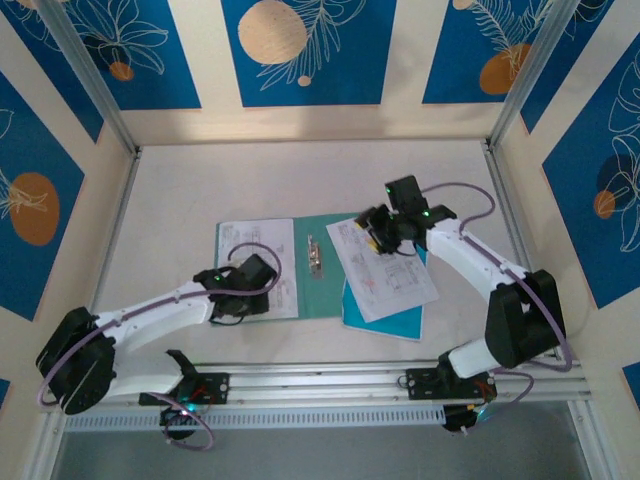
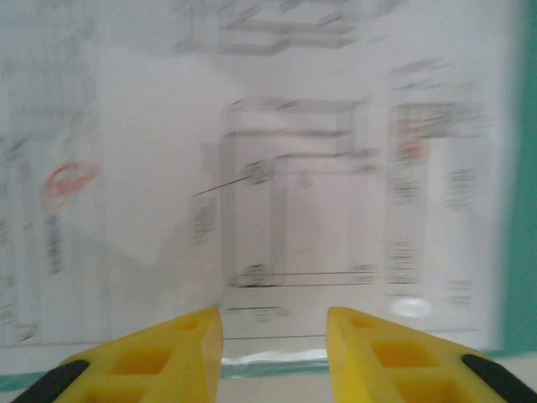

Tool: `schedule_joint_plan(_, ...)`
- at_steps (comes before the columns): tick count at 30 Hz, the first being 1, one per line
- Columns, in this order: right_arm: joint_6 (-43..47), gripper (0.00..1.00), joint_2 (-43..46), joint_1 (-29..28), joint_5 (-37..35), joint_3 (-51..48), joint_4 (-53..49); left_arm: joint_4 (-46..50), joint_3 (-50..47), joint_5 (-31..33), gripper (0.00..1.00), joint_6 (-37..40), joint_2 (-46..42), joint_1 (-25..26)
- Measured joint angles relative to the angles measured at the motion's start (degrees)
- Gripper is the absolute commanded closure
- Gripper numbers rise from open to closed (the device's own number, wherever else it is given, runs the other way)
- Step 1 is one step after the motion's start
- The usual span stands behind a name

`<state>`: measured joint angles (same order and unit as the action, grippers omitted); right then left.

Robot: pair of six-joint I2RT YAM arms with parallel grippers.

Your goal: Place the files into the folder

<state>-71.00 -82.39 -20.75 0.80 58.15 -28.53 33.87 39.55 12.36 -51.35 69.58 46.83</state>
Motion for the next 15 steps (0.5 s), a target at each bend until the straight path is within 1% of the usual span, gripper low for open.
schedule_joint_plan(3, 3.67, 0.47, 2.84, 3.37, -1.86, -5.81, -4.96, -4.44, 3.02, -4.11, 0.56, -0.07, 1.68, 2.95)
schedule_joint_plan(4, 5.01, 0.47, 3.74, 4.50, -2.38, -7.26, -6.54, -6.14, 4.04, -5.46, 0.55, -0.31, 3.45, 4.83)
schedule_joint_plan(8, 9.51, 0.49, 5.35, 7.89, -3.02, -9.90, -9.51, -11.30, 9.18, -9.11, 0.51, -0.79, 13.05, 12.52)
schedule_joint_plan(10, 11.15, 0.50, 5.29, 9.09, -2.97, -10.62, -9.66, -13.22, 12.09, -10.45, 0.51, -0.81, 17.75, 15.02)
schedule_joint_plan(15, 13.84, 0.52, 2.82, 10.99, -2.69, -11.15, -9.62, -15.58, 18.67, -11.93, 0.51, -1.25, 27.19, 18.16)
